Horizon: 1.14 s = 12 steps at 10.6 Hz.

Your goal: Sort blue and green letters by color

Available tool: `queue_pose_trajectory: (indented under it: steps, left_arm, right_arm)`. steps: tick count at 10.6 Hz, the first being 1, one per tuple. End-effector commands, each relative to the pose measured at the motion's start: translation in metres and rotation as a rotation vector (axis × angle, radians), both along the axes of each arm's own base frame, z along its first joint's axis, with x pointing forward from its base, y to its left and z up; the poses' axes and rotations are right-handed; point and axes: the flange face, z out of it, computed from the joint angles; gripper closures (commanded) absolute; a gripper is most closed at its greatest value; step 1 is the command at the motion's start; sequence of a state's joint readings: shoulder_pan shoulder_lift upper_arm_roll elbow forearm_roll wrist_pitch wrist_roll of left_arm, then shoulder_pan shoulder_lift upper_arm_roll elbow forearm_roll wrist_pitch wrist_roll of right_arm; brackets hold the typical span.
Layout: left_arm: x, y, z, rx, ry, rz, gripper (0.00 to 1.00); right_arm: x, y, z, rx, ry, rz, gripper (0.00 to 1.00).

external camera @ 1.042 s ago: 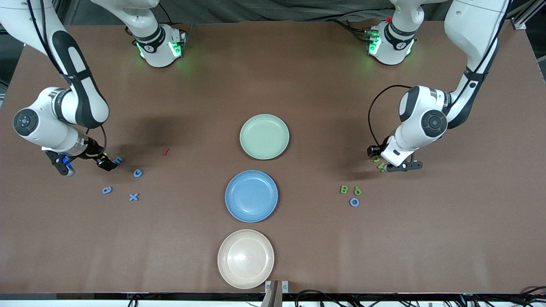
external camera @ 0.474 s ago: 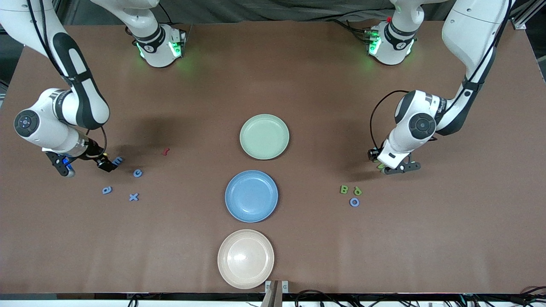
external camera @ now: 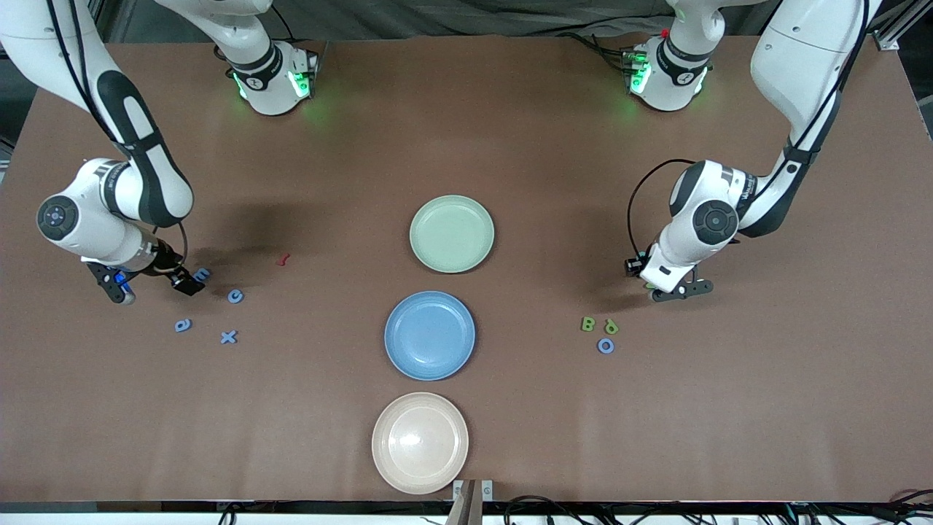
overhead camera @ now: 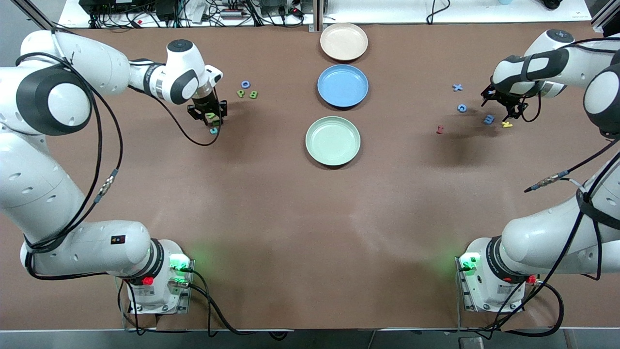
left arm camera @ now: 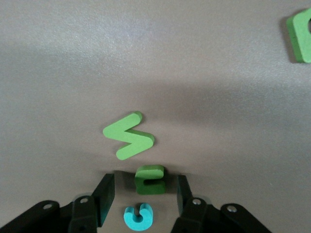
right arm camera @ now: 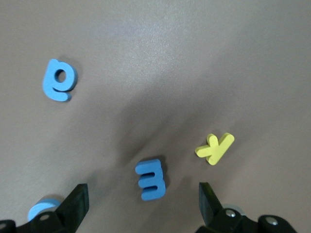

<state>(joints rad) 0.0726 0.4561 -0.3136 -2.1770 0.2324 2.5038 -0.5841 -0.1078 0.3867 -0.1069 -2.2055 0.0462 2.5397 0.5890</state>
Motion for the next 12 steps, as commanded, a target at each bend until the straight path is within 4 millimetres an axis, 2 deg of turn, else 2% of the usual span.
queue_pose_trajectory:
  steps: [1,2,3,4,5,6,8,10,12]
  left_arm:
    - [0.005,-0.005,-0.007,0.001,-0.017,0.011,0.43]
    - [0.007,-0.005,-0.007,-0.001,-0.019,0.013,0.47]
    - [0.008,-0.005,-0.006,-0.001,-0.021,0.012,0.56]
    - [0.009,-0.005,-0.008,-0.003,-0.019,0.016,0.79]
    - [0.011,-0.005,-0.008,-0.004,-0.020,0.018,0.96]
    - [0.012,-0.006,-0.007,-0.004,-0.023,0.026,1.00]
    - [0.013,-0.011,0.001,-0.003,-0.038,0.033,1.00]
    - [0.009,-0.042,0.020,-0.006,-0.069,0.025,1.00]
    - [0.006,-0.087,0.038,-0.032,-0.098,0.025,1.00]
  right_arm:
    - [0.002,0.002,-0.015,-0.005,-0.007,-0.004,0.00]
    - [0.001,0.002,-0.022,-0.011,-0.020,-0.001,0.00]
    - [-0.001,0.003,-0.026,-0.012,-0.020,0.004,0.04]
    - [-0.002,0.004,-0.027,-0.017,-0.015,0.015,0.15]
    - [-0.003,0.004,-0.028,-0.025,-0.010,0.032,0.23]
    - [-0.005,0.005,-0.030,-0.036,-0.007,0.052,0.36]
    - [-0.009,0.005,-0.037,-0.045,-0.019,0.065,0.52]
    - [-0.009,0.005,-0.037,-0.045,-0.018,0.066,0.64]
    - [-0.009,0.004,-0.037,-0.045,-0.018,0.064,0.65]
